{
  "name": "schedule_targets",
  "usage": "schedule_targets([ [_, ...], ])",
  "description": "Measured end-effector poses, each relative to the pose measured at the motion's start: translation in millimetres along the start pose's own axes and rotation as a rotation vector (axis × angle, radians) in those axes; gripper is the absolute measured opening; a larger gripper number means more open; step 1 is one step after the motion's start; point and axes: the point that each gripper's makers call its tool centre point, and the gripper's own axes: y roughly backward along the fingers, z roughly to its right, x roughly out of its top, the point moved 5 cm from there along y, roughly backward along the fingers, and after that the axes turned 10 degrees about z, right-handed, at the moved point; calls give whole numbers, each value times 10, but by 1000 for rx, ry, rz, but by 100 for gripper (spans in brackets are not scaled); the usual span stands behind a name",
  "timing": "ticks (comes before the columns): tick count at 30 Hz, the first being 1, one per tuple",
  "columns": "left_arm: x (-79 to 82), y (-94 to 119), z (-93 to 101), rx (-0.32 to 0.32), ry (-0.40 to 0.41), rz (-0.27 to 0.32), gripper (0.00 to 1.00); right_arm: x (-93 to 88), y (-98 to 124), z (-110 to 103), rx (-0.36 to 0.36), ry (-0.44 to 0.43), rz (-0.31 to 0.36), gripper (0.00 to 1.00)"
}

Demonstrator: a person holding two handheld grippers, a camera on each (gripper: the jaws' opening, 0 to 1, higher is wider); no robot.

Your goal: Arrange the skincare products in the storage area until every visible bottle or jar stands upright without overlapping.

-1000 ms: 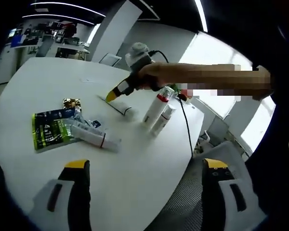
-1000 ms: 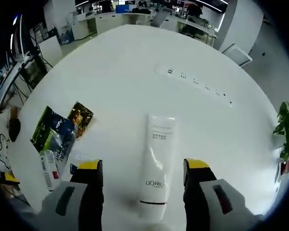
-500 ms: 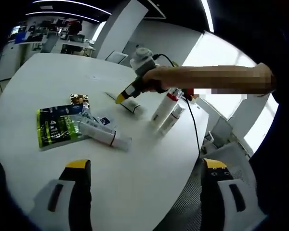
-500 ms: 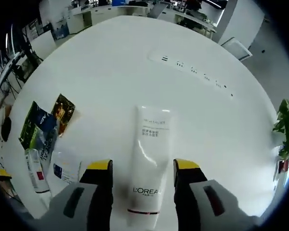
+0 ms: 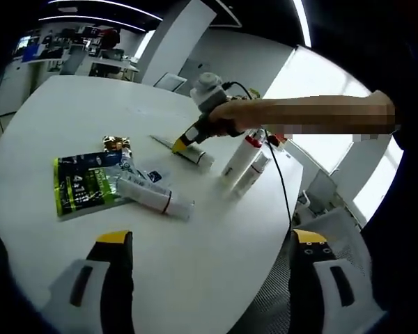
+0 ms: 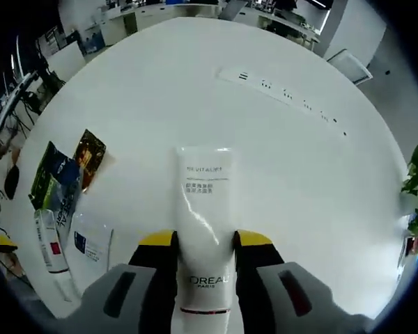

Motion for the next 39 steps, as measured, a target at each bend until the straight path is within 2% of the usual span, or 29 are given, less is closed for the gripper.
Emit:
schedule_targets([
  [8, 22, -56, 28, -10, -1, -6, 84, 9, -21, -3, 35, 15, 0, 33],
  [12, 18, -63, 30, -11, -3, -10, 84, 4, -32, -5, 32, -19, 7, 34],
  [14, 18, -59, 30, -11, -2, -10, 84, 9, -37, -2, 38, 2, 5, 33],
  [20, 7, -22, 9, 2, 1, -11, 83, 15, -36, -1, 34, -25, 16, 31],
  [25, 41, 20, 22, 11, -4, -4, 83, 28, -38, -5, 34, -4, 36, 30],
  [30, 82, 52, 43, 16, -7, 10, 83, 75, -87, -39, 32, 38, 68, 29],
  [32, 91, 61, 50, 19, -7, 16, 83, 147, -101, -104, 52, 10, 118, 29],
  [39, 143, 85, 103, 27, -21, 27, 83, 231, 3, -309, 98, 41, 189, 28],
])
